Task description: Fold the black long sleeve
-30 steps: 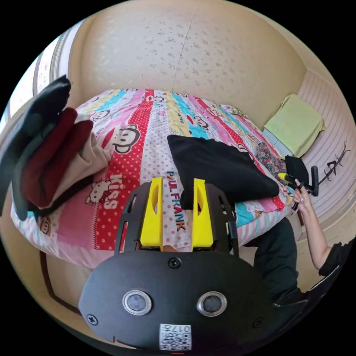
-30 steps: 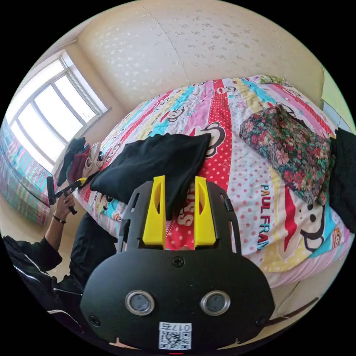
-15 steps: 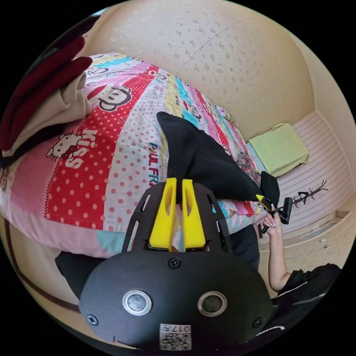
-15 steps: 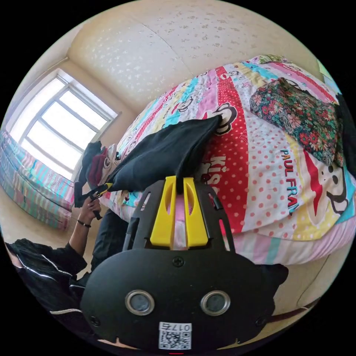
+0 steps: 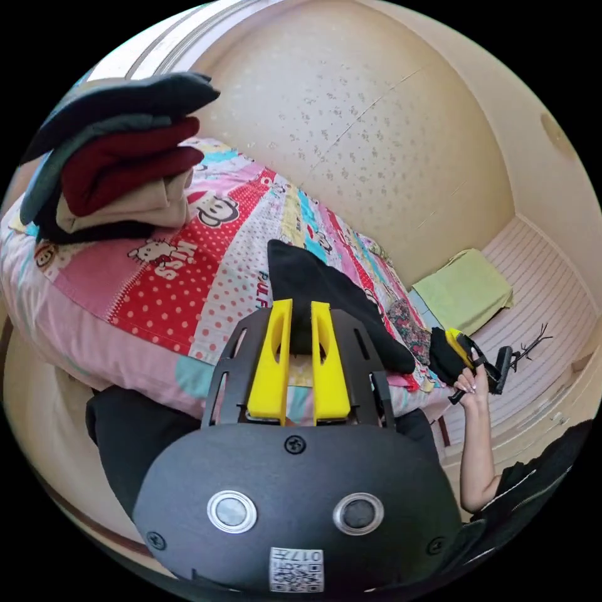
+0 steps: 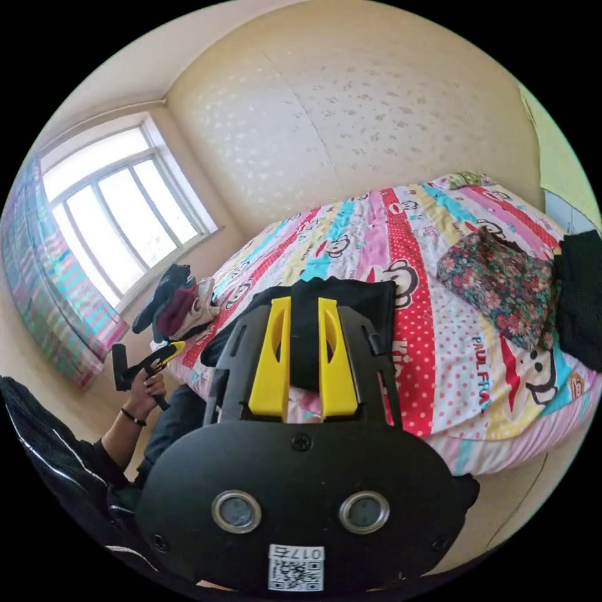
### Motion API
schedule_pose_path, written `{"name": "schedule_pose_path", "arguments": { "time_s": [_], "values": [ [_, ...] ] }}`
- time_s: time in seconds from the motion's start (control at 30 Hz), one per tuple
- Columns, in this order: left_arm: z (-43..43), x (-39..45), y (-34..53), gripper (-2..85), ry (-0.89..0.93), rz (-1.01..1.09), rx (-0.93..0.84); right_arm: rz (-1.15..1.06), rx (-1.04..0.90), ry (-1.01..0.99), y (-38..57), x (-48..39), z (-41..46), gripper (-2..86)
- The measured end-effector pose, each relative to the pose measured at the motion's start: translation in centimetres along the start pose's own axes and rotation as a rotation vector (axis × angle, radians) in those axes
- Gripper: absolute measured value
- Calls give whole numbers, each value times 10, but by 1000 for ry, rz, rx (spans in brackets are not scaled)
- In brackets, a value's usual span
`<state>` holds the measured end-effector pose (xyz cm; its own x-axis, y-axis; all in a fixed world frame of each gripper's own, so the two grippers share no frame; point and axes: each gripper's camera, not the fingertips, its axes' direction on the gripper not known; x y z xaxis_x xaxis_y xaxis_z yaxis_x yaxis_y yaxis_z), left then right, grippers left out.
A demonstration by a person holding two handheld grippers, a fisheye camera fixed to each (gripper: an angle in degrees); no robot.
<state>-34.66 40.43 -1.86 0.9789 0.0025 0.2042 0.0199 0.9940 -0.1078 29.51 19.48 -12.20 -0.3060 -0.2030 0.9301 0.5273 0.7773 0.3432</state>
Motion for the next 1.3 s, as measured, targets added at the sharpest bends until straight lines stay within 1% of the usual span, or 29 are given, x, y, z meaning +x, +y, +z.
{"name": "schedule_pose_path", "arguments": {
  "time_s": [0.07,0.1,0.13,0.17,0.2,0.23,0.3,0.33,0.4,0.43,0.47,0.5,0.53,0.57,0.6,0.67,0.7,0.73,0.8,0.87,0.93,1.03,1.17,1.3],
  "values": [
    [8,22,-2,52,-34,91,11,-82,-138,73,2,-31,75,58],
    [18,34,-3,49,-42,145,14,-86,-203,105,7,-33,100,53],
    [31,43,-2,45,-54,179,7,-71,-377,154,25,-32,156,46],
    [39,46,-2,39,-62,193,-5,-57,-357,163,47,-29,181,41],
    [60,48,0,26,-93,211,-61,-60,-253,153,57,-28,174,38],
    [88,43,3,10,-166,189,-176,-17,-202,127,64,-24,168,32],
    [121,29,11,-2,-198,165,-344,37,-244,72,56,-24,164,28],
    [114,26,16,-5,-173,162,-267,61,-274,70,48,-30,160,26],
    [111,28,18,-7,-184,173,-261,39,-285,107,34,-49,149,22],
    [107,34,18,-8,-211,182,-257,2,-219,125,27,-68,137,19],
    [104,36,18,-8,-222,176,-251,-67,-121,75,23,-89,124,16],
    [97,39,17,-8,-234,144,-238,-97,-79,36,21,-99,120,14],
    [88,40,17,-7,-238,102,-218,-141,-34,-42,18,-115,118,10],
    [82,40,17,-7,-236,81,-202,-160,-64,-81,16,-127,129,8],
    [69,38,18,-5,-224,34,-160,-161,-108,-71,16,-131,141,8],
    [49,31,22,2,-186,-60,-92,-179,-378,40,39,-134,213,5],
    [39,23,25,18,-165,-132,-66,-184,-323,28,50,-131,216,5],
    [32,15,28,45,-148,-202,-53,-148,-227,-14,62,-121,210,4],
    [29,1,30,95,-97,-284,-64,-92,-250,-89,60,-109,207,4],
    [33,-11,31,120,-37,-343,-96,-58,-250,-149,62,-100,206,3],
    [39,-25,31,124,19,-422,-106,-58,-239,-161,67,-99,203,3],
    [45,-39,25,113,120,-506,-65,-75,-221,-158,74,-100,198,2],
    [58,-47,13,99,96,-601,-105,-64,-209,-194,83,-91,193,3],
    [58,-39,4,65,70,-696,-90,-62,-195,-213,92,-83,188,2]
  ]
}}
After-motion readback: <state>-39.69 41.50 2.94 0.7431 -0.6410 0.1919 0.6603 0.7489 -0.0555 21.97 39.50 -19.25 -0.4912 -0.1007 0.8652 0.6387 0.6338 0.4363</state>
